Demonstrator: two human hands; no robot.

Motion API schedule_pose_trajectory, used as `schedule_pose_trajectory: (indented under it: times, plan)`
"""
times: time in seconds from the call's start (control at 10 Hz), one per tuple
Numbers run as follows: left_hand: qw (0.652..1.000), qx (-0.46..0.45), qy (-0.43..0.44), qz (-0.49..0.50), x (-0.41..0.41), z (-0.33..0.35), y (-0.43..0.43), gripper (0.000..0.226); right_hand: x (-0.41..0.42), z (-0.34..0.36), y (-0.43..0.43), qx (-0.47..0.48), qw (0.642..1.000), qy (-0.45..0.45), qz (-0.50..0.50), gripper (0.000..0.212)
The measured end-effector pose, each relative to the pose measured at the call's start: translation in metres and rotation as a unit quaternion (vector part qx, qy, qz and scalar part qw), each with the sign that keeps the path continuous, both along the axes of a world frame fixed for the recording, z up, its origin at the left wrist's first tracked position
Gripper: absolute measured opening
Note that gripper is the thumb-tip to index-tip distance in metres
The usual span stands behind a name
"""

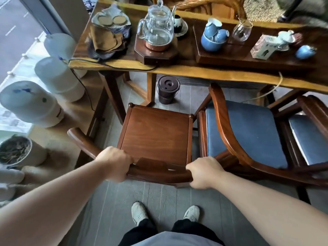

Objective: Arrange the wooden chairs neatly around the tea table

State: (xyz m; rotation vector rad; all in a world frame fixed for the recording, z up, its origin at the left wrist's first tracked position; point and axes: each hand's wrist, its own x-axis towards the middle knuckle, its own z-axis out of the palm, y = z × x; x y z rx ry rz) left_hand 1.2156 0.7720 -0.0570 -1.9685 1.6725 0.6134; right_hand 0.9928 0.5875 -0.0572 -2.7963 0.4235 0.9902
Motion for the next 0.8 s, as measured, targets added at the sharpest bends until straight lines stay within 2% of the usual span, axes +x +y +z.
schedule_pose_trajectory:
  times: [0.2, 0.4, 0.5, 0.6, 0.7, 0.8]
  plan:
    - [1.000, -0.014, 0.016, 0.012, -0.021, -0.013, -0.035, 0.017, -0.008, 0.003, -0.049, -0.008, 0.999, 0.026, -0.025, 0.009]
    - [1.000, -0.014, 0.004, 0.000, -0.005, -0.007, -0.042, 0.008, -0.001, -0.005, -0.049, -0.015, 0.999, -0.020, -0.033, 0.015]
    - [1.000, -0.009, 0.005, 0.005, 0.006, -0.005, -0.044, 0.009, 0.006, -0.007, -0.045, -0.007, 0.999, -0.007, -0.047, 0.014]
    - [0.999, 0.012, 0.046, 0.020, 0.017, -0.010, -0.043, 0.024, 0.013, -0.006, -0.051, 0.027, 0.998, 0.033, -0.034, 0.031]
    - [0.992, 0.017, 0.116, 0.044, 0.026, 0.006, -0.048, 0.082, 0.018, 0.013, -0.056, 0.036, 0.997, 0.070, -0.010, 0.083]
    - [0.992, -0.127, 0.001, -0.017, 0.036, 0.034, -0.072, 0.094, 0.040, 0.044, -0.069, -0.059, 0.996, -0.062, 0.037, 0.094]
